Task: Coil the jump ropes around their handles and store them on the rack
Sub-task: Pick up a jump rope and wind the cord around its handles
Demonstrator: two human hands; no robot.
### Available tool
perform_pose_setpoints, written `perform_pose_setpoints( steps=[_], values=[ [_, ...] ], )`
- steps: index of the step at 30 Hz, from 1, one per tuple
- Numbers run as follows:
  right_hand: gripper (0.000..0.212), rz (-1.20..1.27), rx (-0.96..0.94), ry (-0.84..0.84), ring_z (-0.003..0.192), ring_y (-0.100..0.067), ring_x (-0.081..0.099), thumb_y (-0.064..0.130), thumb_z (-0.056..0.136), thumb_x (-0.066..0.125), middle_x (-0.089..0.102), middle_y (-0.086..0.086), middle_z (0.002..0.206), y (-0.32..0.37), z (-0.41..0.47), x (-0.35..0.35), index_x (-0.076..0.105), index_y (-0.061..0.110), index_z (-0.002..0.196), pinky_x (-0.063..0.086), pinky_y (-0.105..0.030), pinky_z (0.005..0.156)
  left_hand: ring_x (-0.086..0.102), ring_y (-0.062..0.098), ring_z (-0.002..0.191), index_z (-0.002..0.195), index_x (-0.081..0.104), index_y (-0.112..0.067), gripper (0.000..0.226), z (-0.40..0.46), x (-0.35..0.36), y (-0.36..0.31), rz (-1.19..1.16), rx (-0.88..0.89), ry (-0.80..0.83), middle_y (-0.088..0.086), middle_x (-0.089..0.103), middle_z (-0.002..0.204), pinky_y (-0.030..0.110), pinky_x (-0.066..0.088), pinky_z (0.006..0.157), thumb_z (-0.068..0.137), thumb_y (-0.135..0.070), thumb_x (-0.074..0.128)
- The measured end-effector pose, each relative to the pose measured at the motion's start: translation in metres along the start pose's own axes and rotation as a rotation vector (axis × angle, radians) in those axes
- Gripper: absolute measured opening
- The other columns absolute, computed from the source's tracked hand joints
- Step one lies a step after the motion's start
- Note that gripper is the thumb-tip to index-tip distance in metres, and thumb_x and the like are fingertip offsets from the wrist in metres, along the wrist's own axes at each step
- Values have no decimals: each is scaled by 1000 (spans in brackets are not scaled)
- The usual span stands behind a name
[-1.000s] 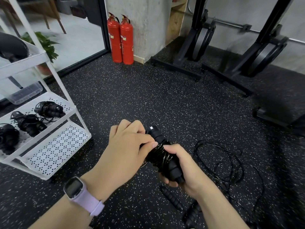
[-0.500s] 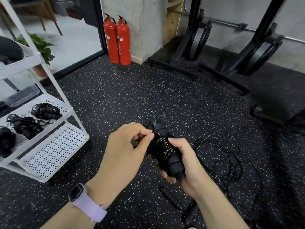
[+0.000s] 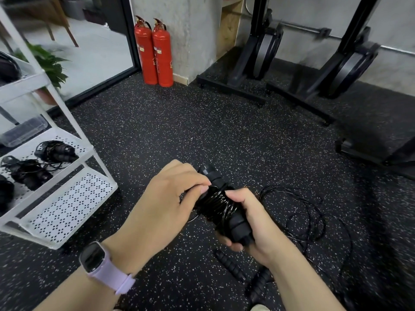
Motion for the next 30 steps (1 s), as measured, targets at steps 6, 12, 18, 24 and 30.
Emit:
perform_pose_setpoints(
  steps=[6, 12, 18, 24, 30],
  values=[
    [63, 16, 39, -5, 46, -18, 49, 59, 72, 65, 65, -17, 91, -4, 0, 0, 66, 9, 110, 32, -18, 32, 55, 3, 99, 95, 68, -35, 13, -3, 2, 3, 8, -15, -2, -26, 59, 98, 11, 41, 83, 98, -27, 58],
    [58, 117, 35, -55, 50, -19, 50, 53, 84, 63, 63, -15, 92, -1, 6, -4, 68, 7, 119, 31, -19, 33, 60, -6, 91, 98, 56, -41, 15, -10, -3, 8, -138, -178, -206, -26, 65, 99, 3, 40, 74, 100, -26, 58],
    [64, 99, 28, -111, 57, -23, 55, 58, 76, 74, 64, -16, 92, -3, 10, -6, 68, 13, 122, 35, -23, 39, 63, 0, 76, 96, 60, -34, 8, -10, 2, 14, -356, -349, -180, -17, 74, 85, 17, 46, 68, 96, -29, 65],
    [42, -165, 34, -147, 56, -21, 57, 59, 85, 64, 66, -12, 77, 1, 8, -6, 73, 21, 101, 34, -24, 40, 61, -1, 67, 86, 68, -35, 14, -10, 7, 9, -321, -308, -58, -18, 69, 75, 11, 43, 62, 97, -40, 60],
    [51, 81, 23, -232, 56, -21, 55, 54, 86, 72, 67, -13, 87, -1, 7, -9, 67, 17, 121, 34, -24, 37, 45, 4, 69, 76, 69, -32, 25, -5, -9, 21, -319, -365, -221, -15, 52, 86, 15, 37, 65, 91, -49, 60]
  ],
)
Point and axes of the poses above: each hand's wrist, its own z-axis towards the middle knuckle, its own x-axis out of the palm, y = z × x, the point moved 6 cm from there along z, towards the middle knuckle
